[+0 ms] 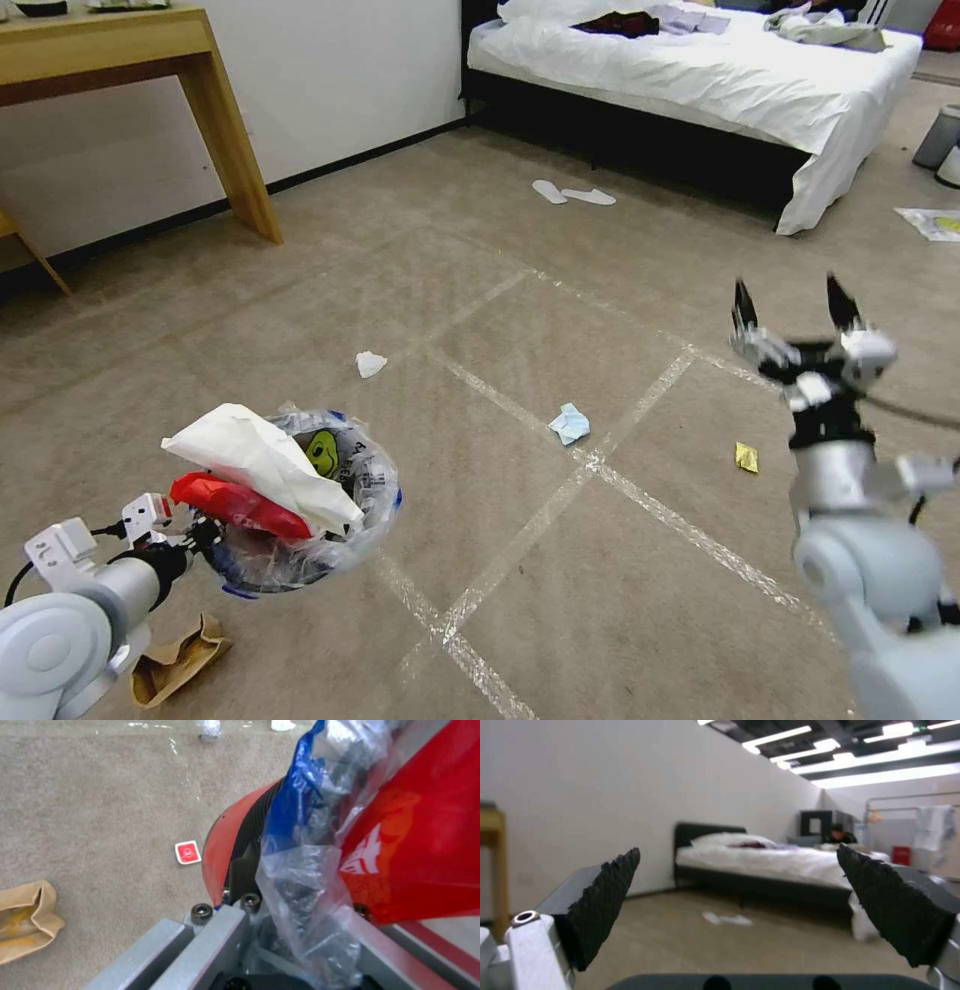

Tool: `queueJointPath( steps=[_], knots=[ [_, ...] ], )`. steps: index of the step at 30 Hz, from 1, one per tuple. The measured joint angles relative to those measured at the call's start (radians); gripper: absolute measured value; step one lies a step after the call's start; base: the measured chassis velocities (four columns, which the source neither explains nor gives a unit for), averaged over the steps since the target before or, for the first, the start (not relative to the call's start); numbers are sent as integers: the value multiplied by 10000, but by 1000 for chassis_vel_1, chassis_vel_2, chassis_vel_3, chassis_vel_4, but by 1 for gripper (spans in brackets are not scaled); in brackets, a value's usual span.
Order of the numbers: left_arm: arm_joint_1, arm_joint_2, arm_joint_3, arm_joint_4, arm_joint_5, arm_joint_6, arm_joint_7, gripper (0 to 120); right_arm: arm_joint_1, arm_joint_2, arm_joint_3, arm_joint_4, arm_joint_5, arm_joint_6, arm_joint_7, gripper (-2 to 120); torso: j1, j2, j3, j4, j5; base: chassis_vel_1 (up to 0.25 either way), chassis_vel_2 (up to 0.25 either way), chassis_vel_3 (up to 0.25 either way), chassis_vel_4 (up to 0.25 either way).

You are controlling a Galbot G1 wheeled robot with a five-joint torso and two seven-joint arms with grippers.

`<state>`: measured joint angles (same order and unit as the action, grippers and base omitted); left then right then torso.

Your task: Pick up the trash bin and place the garbage on the floor into it.

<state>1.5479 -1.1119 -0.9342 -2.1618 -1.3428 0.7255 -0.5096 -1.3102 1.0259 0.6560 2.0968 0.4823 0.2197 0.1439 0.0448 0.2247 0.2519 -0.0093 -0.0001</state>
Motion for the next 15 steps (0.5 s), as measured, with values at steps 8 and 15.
queueJointPath(
  steps=[8, 15],
  knots=[
    [14, -399, -40, -142, 363, -69, 150, 0, -1326, 1754, 100, -912, -1645, 849, -111, 100, 0, 0, 3, 0, 2, 0, 0, 0, 0],
    [19, -755, -105, -248, 876, -199, 395, 0, -1618, 2365, 45, -1119, -2573, 1237, 15, 100, 0, 1, 2, 1, -1, 0, 0, 0, 0]
  ],
)
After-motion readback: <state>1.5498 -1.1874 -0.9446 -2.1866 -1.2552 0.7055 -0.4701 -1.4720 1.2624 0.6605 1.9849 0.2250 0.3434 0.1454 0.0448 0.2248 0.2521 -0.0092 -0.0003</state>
